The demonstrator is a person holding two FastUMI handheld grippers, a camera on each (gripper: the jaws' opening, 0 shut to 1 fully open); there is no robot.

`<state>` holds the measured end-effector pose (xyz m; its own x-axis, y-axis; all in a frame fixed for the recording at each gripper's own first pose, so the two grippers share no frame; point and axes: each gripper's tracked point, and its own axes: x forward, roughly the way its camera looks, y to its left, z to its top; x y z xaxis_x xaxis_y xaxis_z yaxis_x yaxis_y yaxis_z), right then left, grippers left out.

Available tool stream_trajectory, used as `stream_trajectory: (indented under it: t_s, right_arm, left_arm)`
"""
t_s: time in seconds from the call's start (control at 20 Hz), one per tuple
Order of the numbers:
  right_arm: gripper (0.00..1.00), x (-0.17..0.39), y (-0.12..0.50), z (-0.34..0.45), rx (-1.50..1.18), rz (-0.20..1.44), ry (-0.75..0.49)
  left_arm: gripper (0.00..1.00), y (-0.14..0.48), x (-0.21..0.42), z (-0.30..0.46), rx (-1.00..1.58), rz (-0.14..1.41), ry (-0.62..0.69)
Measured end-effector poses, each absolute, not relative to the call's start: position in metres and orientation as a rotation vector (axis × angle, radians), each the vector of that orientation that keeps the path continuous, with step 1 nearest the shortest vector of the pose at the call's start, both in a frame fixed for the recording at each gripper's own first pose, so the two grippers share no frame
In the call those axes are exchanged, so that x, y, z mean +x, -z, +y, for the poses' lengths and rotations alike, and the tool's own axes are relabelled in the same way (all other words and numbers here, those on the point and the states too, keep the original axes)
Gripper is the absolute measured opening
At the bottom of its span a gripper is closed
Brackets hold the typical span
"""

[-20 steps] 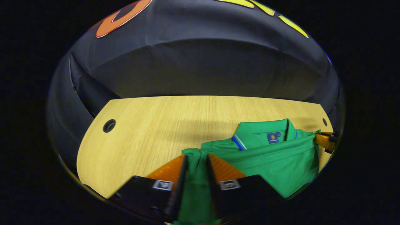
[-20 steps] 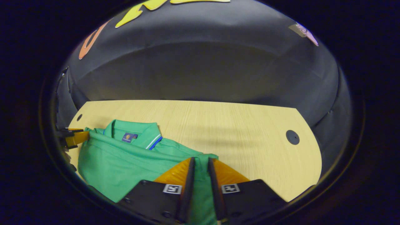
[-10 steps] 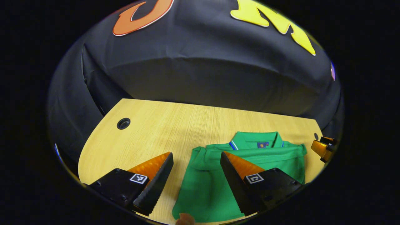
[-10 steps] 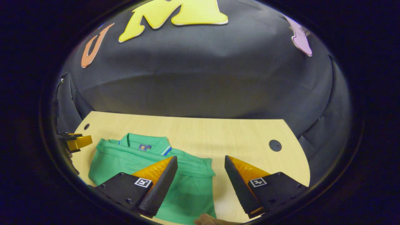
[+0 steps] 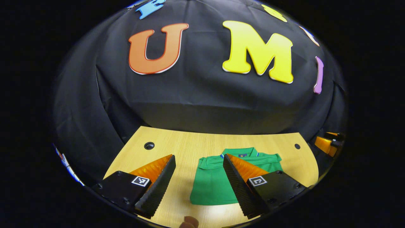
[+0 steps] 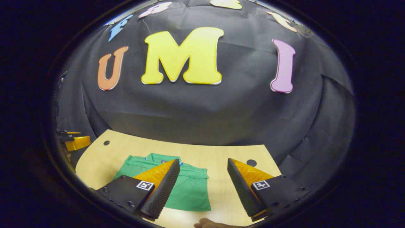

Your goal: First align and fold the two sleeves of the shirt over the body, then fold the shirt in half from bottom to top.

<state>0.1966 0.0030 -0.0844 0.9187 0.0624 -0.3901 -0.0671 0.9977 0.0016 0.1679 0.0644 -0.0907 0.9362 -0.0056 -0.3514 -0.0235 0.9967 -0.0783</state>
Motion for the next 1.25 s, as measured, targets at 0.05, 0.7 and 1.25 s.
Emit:
stream_trajectory:
  t_s: [0.05,0.7,1.25]
  right_arm:
    - [0.97,0.183,0.07,0.001,-0.019,0.377,-0.064]
    - [0.96,0.015,-0.026,0.006,-0.012,0.118,-0.055]
    - [0.96,-0.047,-0.013,0.02,-0.064,0.116,-0.121]
  left_arm:
    - [0.97,0.082,0.154,0.065,-0.07,0.343,-0.006]
    - [0.97,0.011,0.02,0.065,-0.055,0.153,0.001]
    - [1.0,-0.007,-0.046,0.045,-0.074,0.04,-0.015]
